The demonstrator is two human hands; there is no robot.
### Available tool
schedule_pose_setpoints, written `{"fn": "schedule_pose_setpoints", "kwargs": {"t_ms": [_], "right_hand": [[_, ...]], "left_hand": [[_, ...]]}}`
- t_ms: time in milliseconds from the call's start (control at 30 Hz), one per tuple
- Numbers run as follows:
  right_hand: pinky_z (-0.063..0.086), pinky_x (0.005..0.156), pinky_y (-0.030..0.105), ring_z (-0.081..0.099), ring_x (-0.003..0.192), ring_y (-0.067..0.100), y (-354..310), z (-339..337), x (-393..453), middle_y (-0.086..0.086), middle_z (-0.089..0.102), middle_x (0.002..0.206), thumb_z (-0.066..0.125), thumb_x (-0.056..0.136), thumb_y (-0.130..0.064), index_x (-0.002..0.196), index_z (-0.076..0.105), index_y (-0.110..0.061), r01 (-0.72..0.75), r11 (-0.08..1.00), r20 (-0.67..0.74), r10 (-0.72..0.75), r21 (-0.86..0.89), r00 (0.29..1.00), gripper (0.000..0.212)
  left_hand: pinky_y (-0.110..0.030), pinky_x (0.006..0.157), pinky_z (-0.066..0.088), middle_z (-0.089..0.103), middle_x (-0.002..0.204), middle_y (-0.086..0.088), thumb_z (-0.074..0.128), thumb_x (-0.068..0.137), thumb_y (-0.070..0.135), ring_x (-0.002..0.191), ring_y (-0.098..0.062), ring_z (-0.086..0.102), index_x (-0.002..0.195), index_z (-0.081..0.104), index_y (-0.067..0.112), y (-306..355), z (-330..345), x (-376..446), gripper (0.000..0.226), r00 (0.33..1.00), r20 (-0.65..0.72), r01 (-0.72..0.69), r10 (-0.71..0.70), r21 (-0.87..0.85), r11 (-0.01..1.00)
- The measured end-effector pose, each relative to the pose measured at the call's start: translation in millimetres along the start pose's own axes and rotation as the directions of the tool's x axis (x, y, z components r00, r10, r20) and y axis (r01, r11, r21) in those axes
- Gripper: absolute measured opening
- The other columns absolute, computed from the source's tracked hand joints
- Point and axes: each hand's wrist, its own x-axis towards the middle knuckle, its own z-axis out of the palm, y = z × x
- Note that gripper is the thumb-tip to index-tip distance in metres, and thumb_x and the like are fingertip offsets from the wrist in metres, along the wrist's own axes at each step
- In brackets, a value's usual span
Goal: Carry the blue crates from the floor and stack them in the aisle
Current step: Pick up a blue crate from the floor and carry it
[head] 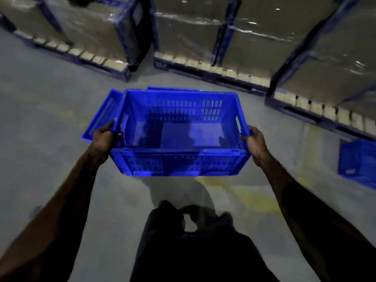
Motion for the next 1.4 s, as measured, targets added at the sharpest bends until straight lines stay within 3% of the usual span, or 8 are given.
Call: {"fn": "schedule_pose_setpoints", "kwargs": {"t_ms": [200, 300, 467, 600, 767, 867, 1067, 1400], "right_hand": [[0.055, 0.057, 0.018, 0.068, 0.079, 0.011, 40.8, -130.2, -33.4, 0.007, 0.068, 0.105, 0.057, 0.086, 0.006, 0.116, 0.062, -0.011, 0.017, 0.994, -0.196, 0.005, 0.110, 0.981, 0.035], [0.052, 0.055, 0.014, 0.067, 0.073, 0.001, 65.7, -198.5, -54.8, 0.005, 0.068, 0.101, 0.054, 0.086, 0.008, 0.115, 0.062, -0.010, 0.024, 0.986, -0.283, 0.024, 0.166, 0.959, 0.035], [0.056, 0.057, 0.019, 0.069, 0.087, 0.012, 118.2, -321.8, -87.4, 0.005, 0.069, 0.109, 0.052, 0.088, 0.005, 0.123, 0.060, -0.008, 0.021, 0.964, -0.401, 0.091, 0.266, 0.911, 0.039], [0.050, 0.053, 0.011, 0.064, 0.081, 0.009, 155.5, -409.8, -108.7, 0.006, 0.067, 0.105, 0.052, 0.085, 0.009, 0.119, 0.062, -0.006, 0.016, 0.959, -0.522, 0.140, 0.284, 0.842, 0.038], [0.051, 0.055, 0.015, 0.063, 0.078, 0.017, 195.8, -496.4, -134.3, 0.006, 0.068, 0.096, 0.054, 0.086, 0.008, 0.110, 0.064, -0.006, 0.008, 0.945, -0.635, 0.214, 0.328, 0.742, 0.030], [0.052, 0.062, 0.025, 0.064, 0.078, 0.020, 214.6, -537.6, -145.3, 0.008, 0.070, 0.096, 0.056, 0.085, 0.005, 0.107, 0.067, -0.006, 0.008, 0.941, -0.688, 0.241, 0.338, 0.685, 0.027], [0.050, 0.052, 0.014, 0.063, 0.069, 0.012, 235.6, -601.8, -152.6, 0.008, 0.070, 0.097, 0.055, 0.090, 0.005, 0.113, 0.066, -0.003, 0.019, 0.903, -0.748, 0.344, 0.429, 0.567, 0.027], [0.050, 0.048, 0.020, 0.062, 0.070, 0.014, 247.5, -696.4, -125.7, 0.007, 0.069, 0.098, 0.054, 0.092, 0.000, 0.114, 0.067, -0.008, 0.011, 0.852, -0.805, 0.491, 0.524, 0.333, 0.027]], "left_hand": [[-0.026, 0.064, 0.062, 0.073, 0.110, -0.013, 0.043, 0.086, -0.014, 0.077, -0.019, 0.068, 0.136, 0.065, 0.016, 81.5, 135.9, -40.3, 0.062, 0.989, 0.132, -0.069, 0.072, -0.023, 0.997], [-0.025, 0.066, 0.062, 0.072, 0.105, -0.007, 0.042, 0.084, -0.017, 0.080, -0.018, 0.068, 0.127, 0.068, 0.022, 116.2, 213.4, -75.0, 0.064, 0.966, 0.230, -0.125, 0.121, 0.002, 0.992], [-0.031, 0.074, 0.062, 0.070, 0.116, -0.012, 0.050, 0.085, -0.014, 0.098, -0.029, 0.065, 0.136, 0.065, 0.017, 139.4, 352.2, -126.0, 0.062, 0.912, 0.382, -0.175, 0.149, 0.035, 0.984], [-0.022, 0.066, 0.061, 0.068, 0.106, -0.008, 0.050, 0.084, -0.018, 0.084, -0.020, 0.064, 0.125, 0.068, 0.021, 152.8, 459.8, -175.7, 0.060, 0.861, 0.489, -0.193, 0.136, 0.067, 0.979], [-0.037, 0.075, 0.058, 0.070, 0.113, -0.010, 0.056, 0.083, -0.008, 0.093, -0.030, 0.066, 0.133, 0.065, 0.021, 177.0, 575.7, -220.0, 0.058, 0.757, 0.648, -0.220, 0.085, 0.131, 0.967], [-0.034, 0.065, 0.061, 0.070, 0.106, -0.010, 0.053, 0.090, 0.001, 0.077, -0.026, 0.069, 0.129, 0.064, 0.019, 196.3, 640.9, -250.6, 0.045, 0.683, 0.730, -0.180, 0.021, 0.141, 0.974], [-0.042, 0.076, 0.059, 0.071, 0.108, -0.009, 0.050, 0.095, 0.003, 0.083, -0.028, 0.068, 0.134, 0.063, 0.021, 219.9, 771.6, -284.4, 0.045, 0.574, 0.818, -0.201, -0.024, 0.170, 0.965], [-0.034, 0.062, 0.063, 0.077, 0.094, -0.002, 0.042, 0.096, -0.002, 0.072, -0.022, 0.072, 0.126, 0.064, 0.027, 272.8, 972.7, -333.0, 0.047, 0.327, 0.930, -0.248, -0.166, 0.254, 0.935]]}}
